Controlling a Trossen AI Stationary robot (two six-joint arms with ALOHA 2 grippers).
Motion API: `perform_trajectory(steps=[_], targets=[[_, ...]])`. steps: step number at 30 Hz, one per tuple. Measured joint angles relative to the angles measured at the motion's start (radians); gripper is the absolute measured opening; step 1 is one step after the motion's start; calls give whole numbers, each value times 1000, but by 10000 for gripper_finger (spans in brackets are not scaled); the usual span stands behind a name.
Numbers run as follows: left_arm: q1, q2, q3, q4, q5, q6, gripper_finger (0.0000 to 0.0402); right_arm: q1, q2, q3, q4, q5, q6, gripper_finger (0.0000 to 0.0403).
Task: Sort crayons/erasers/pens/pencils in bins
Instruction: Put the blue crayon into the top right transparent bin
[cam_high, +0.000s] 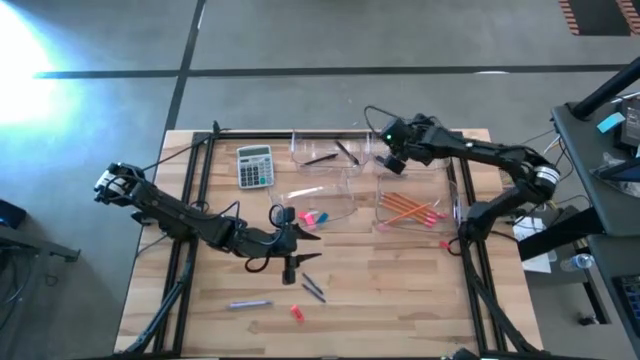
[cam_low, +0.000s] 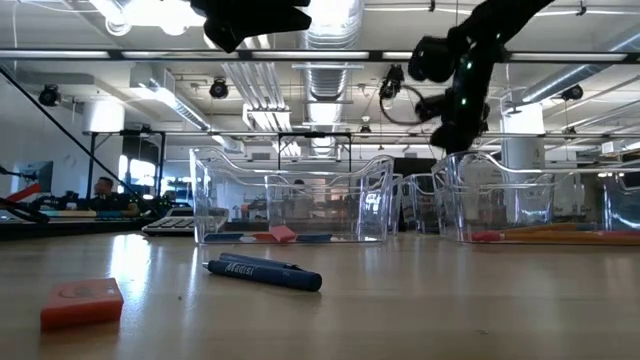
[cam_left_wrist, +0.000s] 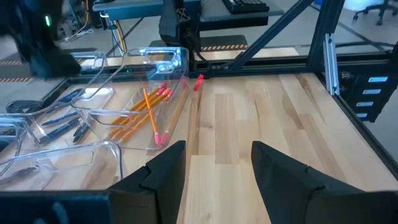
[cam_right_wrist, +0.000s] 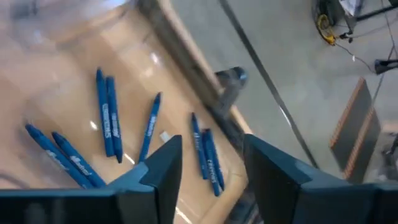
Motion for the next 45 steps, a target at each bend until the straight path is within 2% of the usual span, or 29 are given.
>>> perform_trajectory(steps=[2, 7, 9, 14, 19, 23, 27, 32, 36, 45], targets=[[0, -3, 0, -21, 0, 1, 169, 23, -55, 20, -41, -15, 43, 174], [0, -37, 0, -112, 2, -2, 169, 150, -228, 21, -25, -215, 155, 188], [-1, -42, 0, -139, 6, -7, 169, 232, -293, 4, -14, -242, 214, 188], [-2, -40, 0, -153, 24, -8, 169, 544, -433, -77, 182, -227, 328, 179], [-3, -40, 0, -154, 31, -8, 169, 864, -470, -220, 522, -86, 317, 178], [-9, -50, 0, -154, 31, -5, 169, 1043, -414, -323, 751, 21, 270, 178], [-14, -64, 0, -155, 31, -5, 169, 1134, -308, -375, 918, 104, 270, 178], [-26, -124, 0, -144, 31, -32, 169, 1151, -125, -382, 1049, 105, 314, 178], [-48, -177, -18, -130, 31, -26, 169, 1150, 35, -337, 1073, 105, 364, 176], [-58, -338, -261, 200, 32, -7, 169, 1150, 341, -122, 1105, 105, 335, 176]])
